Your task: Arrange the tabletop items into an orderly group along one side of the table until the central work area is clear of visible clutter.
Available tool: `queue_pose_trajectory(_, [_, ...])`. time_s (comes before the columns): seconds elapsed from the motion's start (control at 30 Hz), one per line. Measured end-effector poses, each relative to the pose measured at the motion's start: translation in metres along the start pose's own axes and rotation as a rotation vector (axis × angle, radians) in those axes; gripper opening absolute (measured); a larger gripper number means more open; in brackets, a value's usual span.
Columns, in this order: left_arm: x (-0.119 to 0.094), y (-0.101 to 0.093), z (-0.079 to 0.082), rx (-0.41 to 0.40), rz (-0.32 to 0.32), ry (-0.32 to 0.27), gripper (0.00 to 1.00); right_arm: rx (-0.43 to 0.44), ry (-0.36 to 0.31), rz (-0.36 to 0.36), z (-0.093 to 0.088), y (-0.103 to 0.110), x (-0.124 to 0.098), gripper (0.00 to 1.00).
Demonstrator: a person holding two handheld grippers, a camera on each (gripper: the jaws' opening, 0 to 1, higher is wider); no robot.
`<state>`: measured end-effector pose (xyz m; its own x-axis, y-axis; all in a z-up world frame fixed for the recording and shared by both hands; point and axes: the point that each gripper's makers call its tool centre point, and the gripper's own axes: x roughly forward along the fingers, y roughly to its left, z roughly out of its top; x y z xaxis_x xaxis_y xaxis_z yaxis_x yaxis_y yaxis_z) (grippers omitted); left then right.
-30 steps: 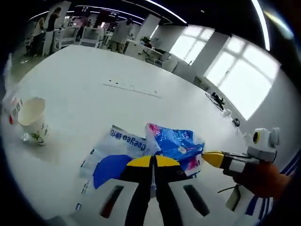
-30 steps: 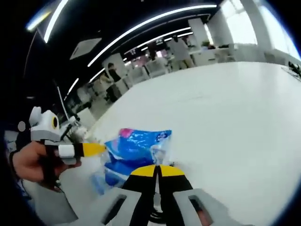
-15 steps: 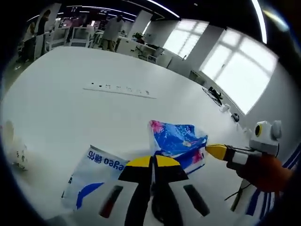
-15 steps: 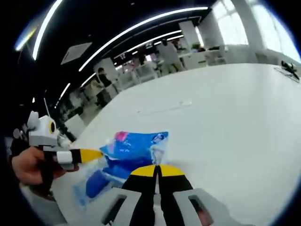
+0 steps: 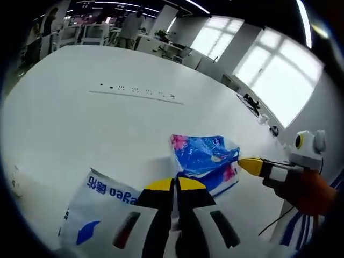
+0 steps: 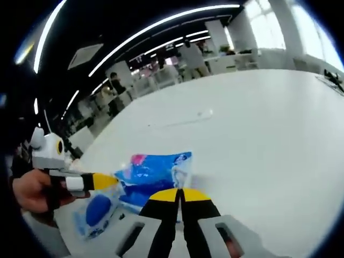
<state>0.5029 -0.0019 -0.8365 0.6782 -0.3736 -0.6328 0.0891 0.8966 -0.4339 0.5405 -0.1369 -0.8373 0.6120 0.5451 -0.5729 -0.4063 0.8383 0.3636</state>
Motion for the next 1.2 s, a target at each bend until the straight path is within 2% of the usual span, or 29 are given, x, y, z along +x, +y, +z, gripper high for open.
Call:
queue_pose_trajectory(0.13, [-0.002,-0.003,-0.006,0.002,0.004,0.024,0.00,0.007,0.014,0.002,-0.013,-0.002,0.005,0.00])
queue_pose_trajectory(0.2, [0.000,-0.008,-0.014,0.056,-0.015,0.049,0.00,0.014,0.018,0.002,-0.018,-0.004,0.006,0.00])
queue_pose_trajectory(0.23, [0.000,-0.006,-0.019,0.090,-0.001,0.066,0.00,0.026,0.024,-0.001,-0.020,-0.004,0.003,0.00])
queue_pose_trajectory(0.37, [0.007,-0.003,-0.032,0.116,0.001,0.100,0.00,0.038,0.039,-0.004,-0.028,-0.007,0.003,0.00])
queue_pose_trajectory(0.67, [0.006,-0.007,-0.039,0.127,-0.001,0.110,0.00,0.043,0.057,-0.007,-0.045,-0.006,-0.010,0.00])
queue_pose_trajectory(0.8, [0.008,-0.009,-0.038,0.118,-0.008,0.101,0.00,0.044,0.054,-0.010,-0.041,-0.007,-0.007,0.00])
queue_pose_trajectory(1.0, [0.013,0.001,-0.027,0.051,0.011,0.070,0.00,0.051,0.046,-0.019,-0.032,-0.008,-0.004,0.00])
queue_pose_trajectory(1.13, [0.017,0.004,-0.024,0.030,0.010,0.070,0.00,0.062,0.036,-0.024,-0.024,-0.012,0.003,0.00])
queue_pose_trajectory(1.2, [0.015,0.004,-0.023,0.026,0.011,0.072,0.05,0.069,0.033,-0.025,-0.025,-0.013,0.001,0.00])
